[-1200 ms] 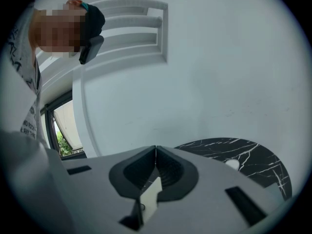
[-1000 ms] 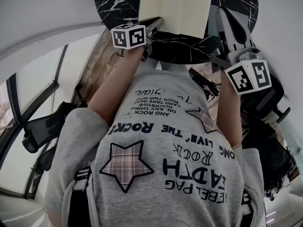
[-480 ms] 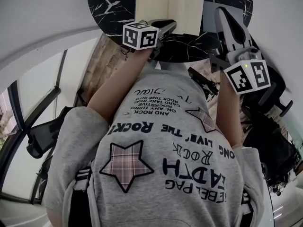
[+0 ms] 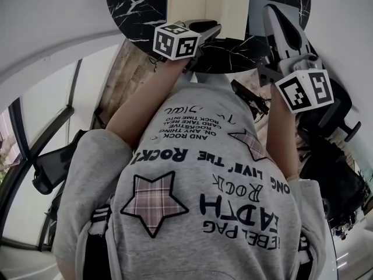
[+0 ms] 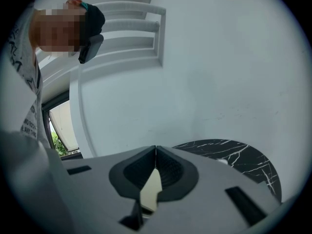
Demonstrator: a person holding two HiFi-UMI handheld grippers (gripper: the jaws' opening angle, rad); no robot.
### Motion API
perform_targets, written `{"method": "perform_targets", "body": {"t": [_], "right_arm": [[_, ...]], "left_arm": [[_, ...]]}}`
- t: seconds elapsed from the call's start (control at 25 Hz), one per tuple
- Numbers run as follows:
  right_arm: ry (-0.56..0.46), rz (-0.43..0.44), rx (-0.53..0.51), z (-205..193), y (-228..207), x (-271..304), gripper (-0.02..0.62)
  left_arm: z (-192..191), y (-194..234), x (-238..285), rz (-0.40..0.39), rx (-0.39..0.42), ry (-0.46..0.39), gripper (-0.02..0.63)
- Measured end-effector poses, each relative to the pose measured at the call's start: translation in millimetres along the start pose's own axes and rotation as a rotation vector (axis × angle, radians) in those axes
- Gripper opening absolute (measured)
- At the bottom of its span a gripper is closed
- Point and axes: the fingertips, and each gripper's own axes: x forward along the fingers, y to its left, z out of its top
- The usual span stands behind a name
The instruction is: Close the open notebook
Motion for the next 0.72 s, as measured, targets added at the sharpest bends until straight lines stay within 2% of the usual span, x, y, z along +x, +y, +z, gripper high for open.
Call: {"method": "perform_targets", "body": {"t": [0.12,0.28,0.52,0.72], "right_arm": [[0.001,0.007,-0.001,-0.1,2.3,1.3,0.012],[0.003,0.011,-0.006,-0.3,1.9,1.3,0.012],[0.004,0.01,-0.007,-0.6,1.3,-0.8,0.012],[0.003,0.016,-0.008,-1.2,2.4,-0.8,0.013]], "left_arm": [[0.8,-11.0,2.7,-0.033,0.036,0.008,0.089],[4.7,-32.3,5.8,-0.096,0.083,0.021,0.106],[2.8,-69.7,6.0,-0.23,0.062,0.037,0.106],[-18.2,-96.2,-1.9,-0.335,0.092,0.122,0.106]]}}
